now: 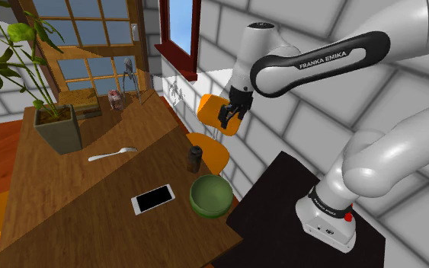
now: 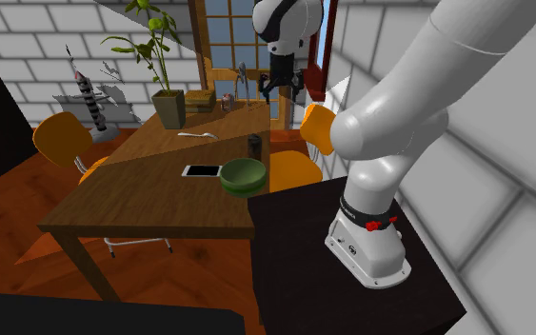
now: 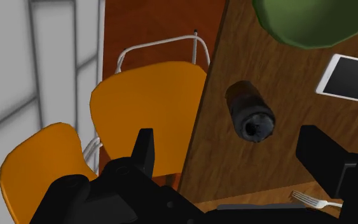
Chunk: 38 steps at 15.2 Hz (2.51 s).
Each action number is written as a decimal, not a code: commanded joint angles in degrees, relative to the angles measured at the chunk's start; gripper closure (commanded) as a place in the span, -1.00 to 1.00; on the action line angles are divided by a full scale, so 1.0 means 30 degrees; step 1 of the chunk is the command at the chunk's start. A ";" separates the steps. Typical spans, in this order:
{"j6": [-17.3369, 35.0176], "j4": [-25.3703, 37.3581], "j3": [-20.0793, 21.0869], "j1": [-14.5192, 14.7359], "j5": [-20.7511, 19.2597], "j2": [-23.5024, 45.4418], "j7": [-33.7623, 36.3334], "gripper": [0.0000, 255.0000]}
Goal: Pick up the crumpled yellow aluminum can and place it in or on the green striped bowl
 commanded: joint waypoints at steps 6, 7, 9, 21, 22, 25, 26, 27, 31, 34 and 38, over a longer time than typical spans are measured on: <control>0.4000 0.1158 0.1345 0.0032 -0.1260 0.5284 0.2220 -1.00; 0.4474 0.1421 0.1486 0.0035 -0.1592 0.6063 0.2615 -1.00; 0.5337 0.2031 0.1691 0.0084 -0.2371 0.7642 0.3470 -1.00; 0.8293 0.4206 0.1132 0.0906 -0.5617 1.3189 0.6457 -1.00; 0.8619 0.4262 0.0999 0.0970 -0.5856 1.3585 0.6629 -1.00; 0.8620 0.4262 0.0991 0.0978 -0.5851 1.3585 0.6625 -1.00; 0.8620 0.4262 0.0991 0.0978 -0.5851 1.3585 0.6625 -1.00; 0.8620 0.4262 0.0991 0.0978 -0.5851 1.3585 0.6625 -1.00; 0.8618 0.4260 0.0992 0.0977 -0.5849 1.3581 0.6623 1.00; 0.8615 0.4261 0.0993 0.0974 -0.5846 1.3578 0.6618 1.00; 0.8612 0.4261 0.0994 0.0973 -0.5844 1.3575 0.6617 1.00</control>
